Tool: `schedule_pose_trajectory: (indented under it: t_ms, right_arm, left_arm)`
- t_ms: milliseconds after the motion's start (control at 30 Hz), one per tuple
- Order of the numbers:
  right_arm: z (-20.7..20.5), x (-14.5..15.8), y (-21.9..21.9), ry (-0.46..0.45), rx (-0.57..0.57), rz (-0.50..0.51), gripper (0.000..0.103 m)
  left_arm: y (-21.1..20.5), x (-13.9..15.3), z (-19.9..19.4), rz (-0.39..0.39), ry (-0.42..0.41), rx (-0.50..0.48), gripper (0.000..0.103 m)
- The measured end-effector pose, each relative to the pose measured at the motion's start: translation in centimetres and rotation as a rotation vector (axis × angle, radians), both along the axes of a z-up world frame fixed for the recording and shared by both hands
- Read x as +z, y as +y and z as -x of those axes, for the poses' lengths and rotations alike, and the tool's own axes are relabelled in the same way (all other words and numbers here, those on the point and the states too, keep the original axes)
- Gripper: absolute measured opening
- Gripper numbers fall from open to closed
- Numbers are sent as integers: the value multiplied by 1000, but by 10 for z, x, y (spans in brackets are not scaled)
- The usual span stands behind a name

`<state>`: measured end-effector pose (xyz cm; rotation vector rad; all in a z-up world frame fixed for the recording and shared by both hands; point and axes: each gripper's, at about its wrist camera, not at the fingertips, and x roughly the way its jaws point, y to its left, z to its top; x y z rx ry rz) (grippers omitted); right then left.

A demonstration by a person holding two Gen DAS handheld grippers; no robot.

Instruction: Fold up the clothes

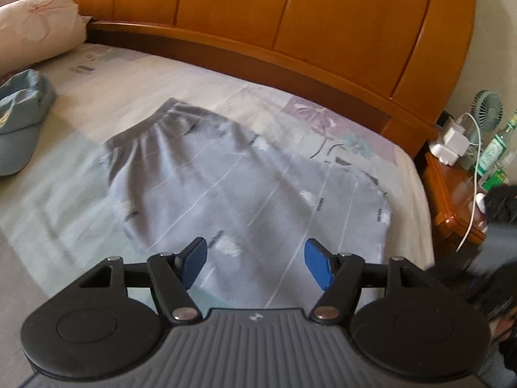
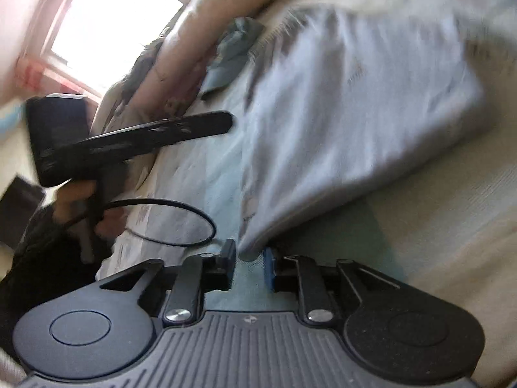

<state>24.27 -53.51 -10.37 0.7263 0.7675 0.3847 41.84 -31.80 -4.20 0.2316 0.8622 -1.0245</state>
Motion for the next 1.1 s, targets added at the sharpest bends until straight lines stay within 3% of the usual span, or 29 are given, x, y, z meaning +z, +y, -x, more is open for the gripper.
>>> schedule_pose_trajectory:
  t_ms: [100,233,400,633,700,733,767,800,933,1100]
  right_arm:
    - [16,26,-26,-107,-101,74,41]
    - [16,36,-57,-150,-325,235,41]
    - [-13,24,-78,-134,-462,363,32]
    - [-61,-5,-74,-67,-407,429,32]
    - [-66,-3,-57,-65,-363,534,32]
    - [-66,-3,-50,-70,-337,564,26]
    - [-66,-3,-43,-76,-309,590,11]
    - [-64,-1,-38,-85,-287,597,8]
    - [-46,21,-46,-167,-398,670,7]
    - [-38,20,-87,-76,-513,581,11]
  left_arm:
    - [-11,-6,4,11,15,-26,67]
    - [-27,-28,11,-71,41,-51,67]
    - [-26,-34,25,-102,-9,-63,73]
    - [-25,-33,28,-109,-10,-37,73]
    - [-25,-34,28,-102,-16,-36,73]
    - [-25,-34,29,-98,-17,-35,74]
    - [-25,-34,29,-95,-18,-33,74]
    - [-25,-34,29,-94,-18,-30,74]
    - [-27,-31,31,-113,-22,-28,74]
    - [-23,-20,31,-120,-19,-44,74]
